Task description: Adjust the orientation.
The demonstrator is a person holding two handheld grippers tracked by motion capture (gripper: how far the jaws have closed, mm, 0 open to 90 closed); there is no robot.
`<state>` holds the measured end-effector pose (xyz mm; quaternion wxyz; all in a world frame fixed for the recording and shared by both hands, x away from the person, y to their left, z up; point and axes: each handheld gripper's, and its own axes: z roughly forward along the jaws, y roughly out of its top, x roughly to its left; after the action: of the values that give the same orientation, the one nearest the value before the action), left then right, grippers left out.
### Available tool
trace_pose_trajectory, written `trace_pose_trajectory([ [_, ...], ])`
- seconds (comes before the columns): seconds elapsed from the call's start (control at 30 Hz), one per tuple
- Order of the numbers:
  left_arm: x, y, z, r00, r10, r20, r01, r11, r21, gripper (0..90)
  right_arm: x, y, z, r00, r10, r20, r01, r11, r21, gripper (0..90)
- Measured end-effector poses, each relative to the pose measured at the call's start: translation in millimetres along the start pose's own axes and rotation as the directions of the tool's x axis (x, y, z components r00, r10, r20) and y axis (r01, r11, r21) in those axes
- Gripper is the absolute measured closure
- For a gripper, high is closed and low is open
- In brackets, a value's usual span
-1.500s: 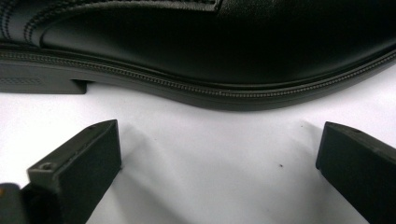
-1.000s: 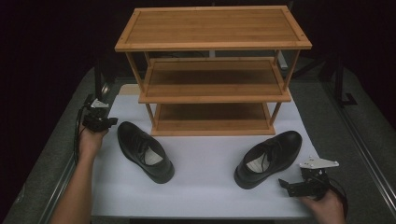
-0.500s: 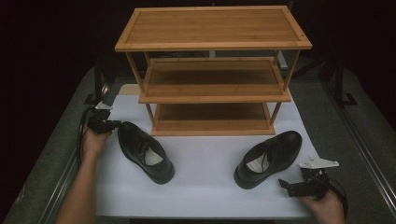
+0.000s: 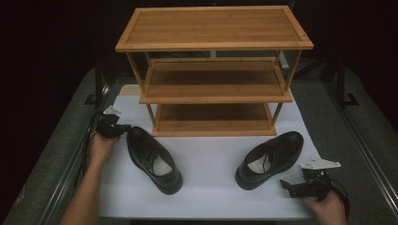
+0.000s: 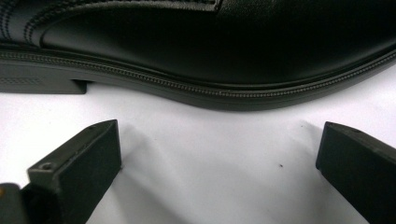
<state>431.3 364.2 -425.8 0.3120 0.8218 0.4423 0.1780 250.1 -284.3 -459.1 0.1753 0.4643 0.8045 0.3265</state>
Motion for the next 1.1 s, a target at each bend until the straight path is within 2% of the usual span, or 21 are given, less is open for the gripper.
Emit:
trace_pose_trajectory([
  [0.23, -8.7, -7.3, -5.2, 0.9997, -0.009, 0.024, 0.009, 0.9999, -0.010, 90.0, 0.1, 0.0, 0.0, 1.0000, 0.000, 0.000, 0.000, 1.000, 0.000, 0.0],
  [0.57, -30.5, -16.0, -12.2, 0.9981, -0.002, 0.062, 0.003, 0.9998, -0.020, 90.0, 0.1, -0.1, -0.1, 1.0000, 0.000, 0.001, 0.000, 1.000, 0.000, 0.0],
  [0.8, -50.0, -18.1, -13.4, 0.9955, 0.024, 0.092, -0.022, 0.9995, -0.024, 90.0, 0.2, -0.1, -0.1, 1.0000, 0.001, 0.001, -0.001, 1.000, 0.000, 0.0],
  [1.03, -59.8, -19.8, -14.5, 0.9943, 0.042, 0.098, -0.039, 0.9988, -0.029, 90.0, 0.2, -0.2, -0.1, 1.0000, 0.001, 0.001, -0.001, 1.000, 0.000, 0.0],
  [1.1, -58.4, -23.2, -16.3, 0.9939, 0.033, 0.105, -0.031, 0.9992, -0.026, 90.0, 0.1, -0.2, -0.1, 1.0000, -0.001, 0.001, 0.001, 1.000, -0.001, 0.0],
])
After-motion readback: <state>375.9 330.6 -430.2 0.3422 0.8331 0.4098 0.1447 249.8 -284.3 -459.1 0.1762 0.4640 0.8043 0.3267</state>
